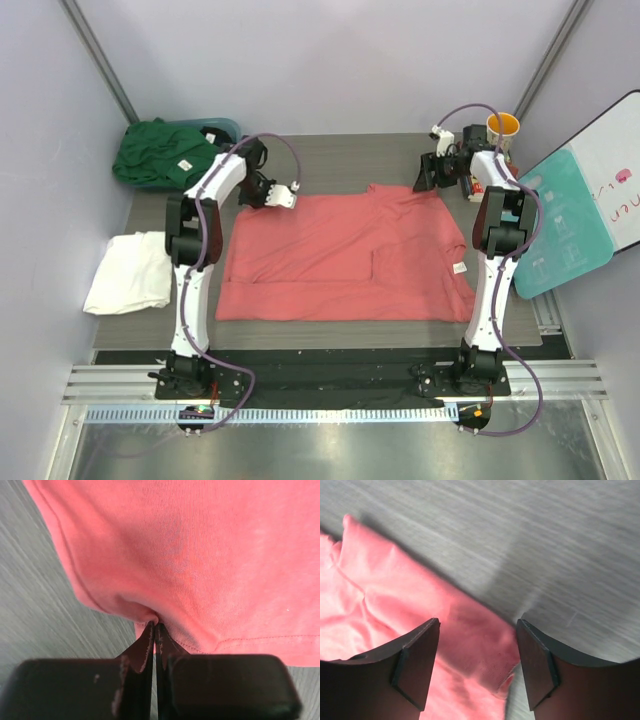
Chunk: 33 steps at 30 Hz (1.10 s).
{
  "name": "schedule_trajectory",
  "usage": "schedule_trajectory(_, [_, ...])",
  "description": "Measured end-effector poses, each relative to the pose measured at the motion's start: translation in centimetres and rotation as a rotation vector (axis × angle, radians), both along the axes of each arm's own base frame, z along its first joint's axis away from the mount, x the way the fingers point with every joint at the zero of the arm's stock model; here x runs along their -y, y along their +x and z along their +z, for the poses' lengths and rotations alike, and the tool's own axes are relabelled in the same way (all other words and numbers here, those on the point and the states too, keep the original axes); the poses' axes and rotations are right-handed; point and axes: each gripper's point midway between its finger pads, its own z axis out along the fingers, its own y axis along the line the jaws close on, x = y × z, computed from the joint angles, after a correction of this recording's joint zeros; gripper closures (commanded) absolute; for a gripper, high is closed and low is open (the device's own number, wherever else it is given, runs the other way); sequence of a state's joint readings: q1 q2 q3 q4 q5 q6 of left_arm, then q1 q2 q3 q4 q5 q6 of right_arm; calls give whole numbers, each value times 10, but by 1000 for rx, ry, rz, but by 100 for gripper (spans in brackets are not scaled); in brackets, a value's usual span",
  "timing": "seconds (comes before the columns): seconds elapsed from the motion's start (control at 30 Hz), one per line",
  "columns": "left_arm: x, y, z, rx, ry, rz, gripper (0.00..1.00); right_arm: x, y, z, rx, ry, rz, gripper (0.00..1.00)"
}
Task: Fold and stack the t-shirts
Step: Grap the side of the flattened tshirt furthest away from the robot with both arms
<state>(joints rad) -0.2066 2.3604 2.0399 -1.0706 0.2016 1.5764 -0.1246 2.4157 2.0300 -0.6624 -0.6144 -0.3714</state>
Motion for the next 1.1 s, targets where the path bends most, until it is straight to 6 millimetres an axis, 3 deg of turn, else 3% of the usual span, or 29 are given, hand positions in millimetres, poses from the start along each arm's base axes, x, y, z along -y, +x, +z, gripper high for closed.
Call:
schedule_trajectory(0.07, [2, -2, 6, 8, -2, -4, 100, -1, -5, -1, -17, 4, 13, 36])
schedule_trajectory(0.17, [2, -3, 13, 21, -4, -6, 100, 0, -11, -2, -40, 2, 19, 49])
schedule_trajectory(0.2, [3, -4, 17, 29, -6, -7, 100, 1, -13, -3, -49, 1, 19, 60])
schedule_trajectory(0.27, [3, -4, 25, 46, -10, -7, 100, 3, -16, -4, -57, -4, 19, 71])
schedule_trajectory(0.3, [4, -3, 29, 56, -13, -7, 100, 4, -18, -5, -69, -5, 17, 83])
schedule_trajectory(0.4, [5, -3, 35, 76, -18, -3, 100, 5, -22, -6, -87, -6, 16, 99])
schedule_trajectory(0.57, [6, -12, 35, 75, -21, 3, 100, 6, -22, -4, -88, -13, 11, 99])
schedule_trajectory(0.8, [5, -26, 33, 69, -16, 10, 100, 8, -9, 16, -26, -36, 17, 99])
schedule_trajectory(1.1, [-5, -29, 49, 129, -6, 25, 100, 1, -20, 66, 61, -96, 98, 99])
